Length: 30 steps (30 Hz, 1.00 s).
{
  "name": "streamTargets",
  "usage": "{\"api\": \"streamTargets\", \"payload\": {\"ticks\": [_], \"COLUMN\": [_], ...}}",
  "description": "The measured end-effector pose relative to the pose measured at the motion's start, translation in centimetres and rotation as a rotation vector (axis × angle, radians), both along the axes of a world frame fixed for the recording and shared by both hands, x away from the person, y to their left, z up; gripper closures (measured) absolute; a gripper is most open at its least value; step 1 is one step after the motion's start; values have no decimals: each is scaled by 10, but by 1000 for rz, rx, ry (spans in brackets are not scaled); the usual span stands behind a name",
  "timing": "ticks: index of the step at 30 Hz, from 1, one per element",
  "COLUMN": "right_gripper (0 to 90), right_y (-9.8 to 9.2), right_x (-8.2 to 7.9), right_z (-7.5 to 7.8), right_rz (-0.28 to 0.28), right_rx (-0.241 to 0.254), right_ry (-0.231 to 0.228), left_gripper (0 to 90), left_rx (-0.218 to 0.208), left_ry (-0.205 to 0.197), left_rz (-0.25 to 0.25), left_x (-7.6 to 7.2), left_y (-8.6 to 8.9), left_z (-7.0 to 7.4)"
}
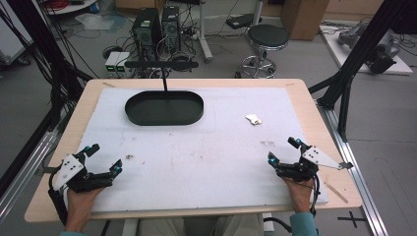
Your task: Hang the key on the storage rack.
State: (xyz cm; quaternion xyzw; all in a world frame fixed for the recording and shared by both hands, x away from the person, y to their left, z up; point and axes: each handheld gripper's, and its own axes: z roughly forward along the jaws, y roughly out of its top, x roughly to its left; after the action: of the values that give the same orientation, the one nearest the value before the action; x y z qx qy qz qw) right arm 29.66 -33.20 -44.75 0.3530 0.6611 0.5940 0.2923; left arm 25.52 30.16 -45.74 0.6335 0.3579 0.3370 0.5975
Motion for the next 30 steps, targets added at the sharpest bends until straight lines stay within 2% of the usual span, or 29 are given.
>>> {"api": "streamTargets", "payload": {"ticks": [8, 21, 23, 27, 29, 30], "right_gripper": [6, 6, 6, 7, 7, 6], "right_y": [0, 1, 1, 5, 7, 7], "right_x": [-1, -1, 0, -1, 1, 2], "right_z": [0, 0, 0, 1, 2, 3], "right_rz": [3, 6, 5, 7, 9, 19], "right_rx": [-9, -5, -10, -60, -74, -61], "right_ry": [-13, -5, -9, -13, 3, 15], "left_gripper": [23, 23, 23, 23, 23, 23], "left_rx": [7, 7, 8, 7, 5, 6], "left_ry": [-4, -4, -1, 2, 2, 2], "left_rz": [1, 1, 2, 4, 4, 3], "left_x": [0, 0, 0, 0, 0, 0], "left_y": [-1, -1, -1, -1, -1, -1], "left_z": [0, 0, 0, 0, 0, 0]}}
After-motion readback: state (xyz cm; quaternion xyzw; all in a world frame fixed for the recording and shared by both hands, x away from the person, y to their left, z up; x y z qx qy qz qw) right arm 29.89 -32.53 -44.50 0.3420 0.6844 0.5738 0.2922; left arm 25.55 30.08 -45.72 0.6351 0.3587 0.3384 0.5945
